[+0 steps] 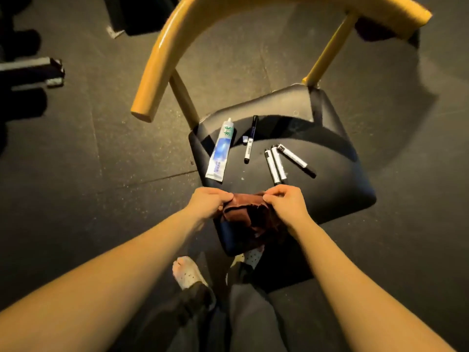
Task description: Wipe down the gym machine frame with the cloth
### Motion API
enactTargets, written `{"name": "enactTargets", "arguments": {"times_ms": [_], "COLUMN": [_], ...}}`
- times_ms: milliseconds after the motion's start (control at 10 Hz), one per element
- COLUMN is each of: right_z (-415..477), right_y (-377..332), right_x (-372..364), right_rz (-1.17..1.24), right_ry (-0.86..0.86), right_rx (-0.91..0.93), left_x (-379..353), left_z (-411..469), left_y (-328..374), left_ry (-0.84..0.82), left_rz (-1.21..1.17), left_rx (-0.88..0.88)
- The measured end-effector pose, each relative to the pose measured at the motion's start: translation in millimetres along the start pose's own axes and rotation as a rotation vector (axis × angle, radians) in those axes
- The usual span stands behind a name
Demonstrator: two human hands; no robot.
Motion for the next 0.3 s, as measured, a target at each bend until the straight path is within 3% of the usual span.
{"name": "enactTargets", "arguments": {"times_ms": [200,300], "right_z": [64.6,63.4], "right_y": [-10.7,-23.9], "right_x": [-30.2,-27.2], "right_rz": [-0.124,-0.131], "right_ry": [-0.073,-0.06], "right_rx": [0.05,0.09], "left_x": [18.1,29.9], "left_z": [48.3,40.5], "left_y": [-12.9,-14.4], "left_ry": [0.226,0.238], "left_rz": [0.023,-0.042], "left_rx": [-0.088,-0.097]}}
Point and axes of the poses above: each hand's wrist, its own z-axis towards the middle knuckle, its own x-axis out of the back of the hand, y = z × x, the point moved 10 cm from there along z, towards the middle knuckle, and after that the axes turned 10 degrees about -x, right-handed, at the moved point
